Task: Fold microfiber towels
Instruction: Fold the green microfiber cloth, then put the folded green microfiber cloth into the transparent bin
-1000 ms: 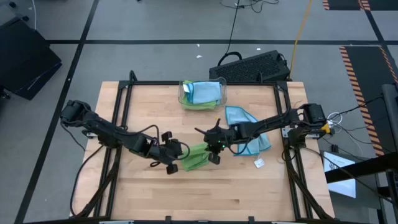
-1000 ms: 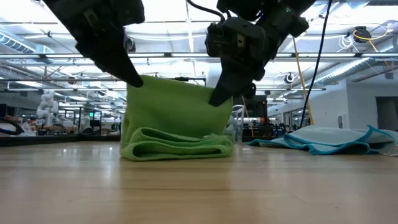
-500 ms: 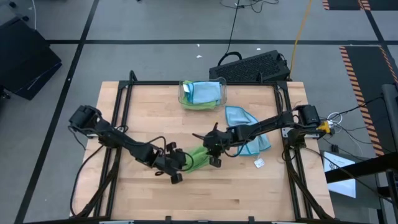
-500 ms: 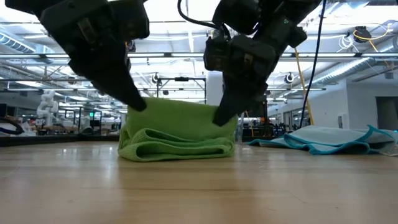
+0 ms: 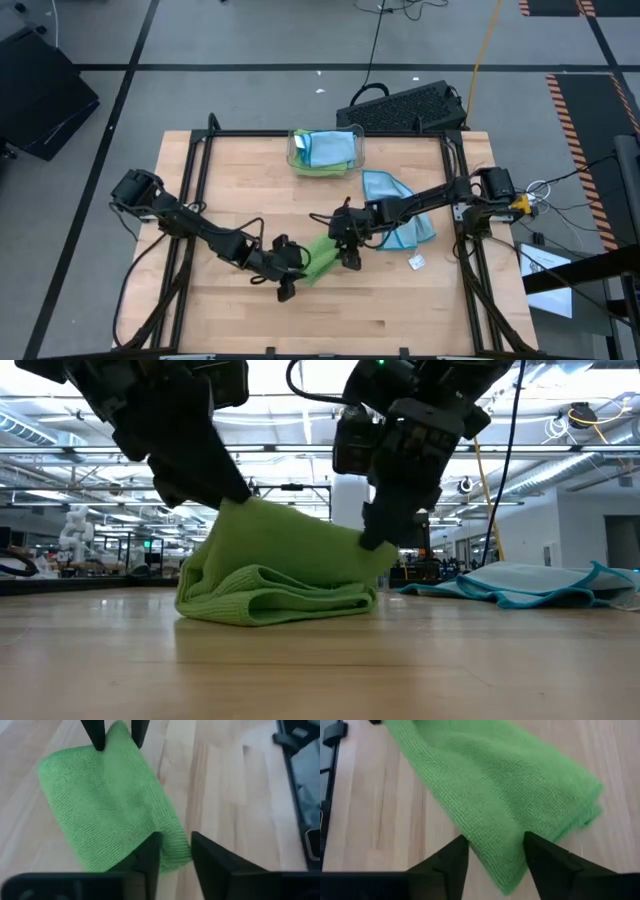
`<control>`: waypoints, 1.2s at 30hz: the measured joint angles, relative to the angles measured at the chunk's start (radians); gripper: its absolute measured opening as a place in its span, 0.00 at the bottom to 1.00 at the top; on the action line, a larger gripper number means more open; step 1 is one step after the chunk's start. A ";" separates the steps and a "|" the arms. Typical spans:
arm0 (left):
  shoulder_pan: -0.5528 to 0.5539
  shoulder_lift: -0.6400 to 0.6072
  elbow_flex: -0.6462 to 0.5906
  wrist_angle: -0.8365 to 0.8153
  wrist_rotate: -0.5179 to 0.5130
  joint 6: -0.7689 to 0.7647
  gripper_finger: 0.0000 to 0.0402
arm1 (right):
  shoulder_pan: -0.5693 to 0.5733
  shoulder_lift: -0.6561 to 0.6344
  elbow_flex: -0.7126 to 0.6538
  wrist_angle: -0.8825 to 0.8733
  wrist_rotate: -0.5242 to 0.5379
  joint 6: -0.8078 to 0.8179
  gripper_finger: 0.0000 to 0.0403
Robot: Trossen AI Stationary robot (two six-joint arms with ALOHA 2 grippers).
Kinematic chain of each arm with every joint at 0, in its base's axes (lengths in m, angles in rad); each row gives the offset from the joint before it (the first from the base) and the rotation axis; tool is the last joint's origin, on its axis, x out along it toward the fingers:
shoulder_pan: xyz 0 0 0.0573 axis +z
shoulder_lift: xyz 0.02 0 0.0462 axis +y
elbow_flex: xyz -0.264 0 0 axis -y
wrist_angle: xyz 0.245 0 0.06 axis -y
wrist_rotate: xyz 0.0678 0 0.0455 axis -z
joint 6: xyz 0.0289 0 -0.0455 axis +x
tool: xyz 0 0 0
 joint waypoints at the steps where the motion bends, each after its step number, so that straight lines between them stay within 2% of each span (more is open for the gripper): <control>1: 0.000 -0.004 0.000 0.005 0.000 -0.016 0.31 | -0.002 -0.003 0.000 -0.012 -0.010 -0.002 0.46; 7: 0.006 -0.072 0.000 0.044 0.024 -0.099 0.48 | -0.014 -0.039 0.000 -0.126 -0.075 -0.031 0.52; 12: 0.026 -0.126 0.001 0.060 -0.071 -0.170 0.48 | -0.014 -0.079 0.000 -0.151 -0.076 -0.042 0.55; 14: 0.036 -0.124 0.002 0.003 -0.108 -0.214 0.46 | -0.018 -0.092 0.000 -0.140 -0.077 -0.026 0.56; 16: 0.046 -0.118 0.000 -0.101 -0.133 -0.312 0.44 | -0.024 -0.101 0.000 -0.141 -0.076 0.014 0.56; 19: 0.068 -0.104 0.000 -0.285 -0.124 -0.579 0.43 | -0.035 -0.115 0.000 -0.147 -0.077 0.094 0.56; 21: 0.079 -0.105 -0.001 -0.366 -0.079 -0.747 0.44 | -0.040 -0.124 0.000 -0.151 -0.075 0.162 0.56; 23: 0.078 -0.105 -0.001 -0.382 -0.019 -0.830 0.47 | -0.046 -0.128 0.000 -0.160 -0.074 0.245 0.56; 27: 0.055 -0.117 -0.001 -0.281 0.031 -0.925 0.56 | -0.061 -0.128 0.000 -0.169 -0.079 0.386 0.56; 30: 0.039 -0.122 -0.001 -0.099 0.006 -0.951 0.58 | -0.070 -0.128 -0.001 -0.190 -0.087 0.438 0.56; 33: 0.034 -0.099 0.003 0.029 -0.045 -0.887 0.53 | -0.090 -0.128 -0.039 -0.123 -0.131 0.490 0.59; 36: 0.059 -0.067 -0.001 0.018 -0.058 -0.769 0.43 | -0.113 -0.128 -0.102 -0.035 -0.179 0.564 0.67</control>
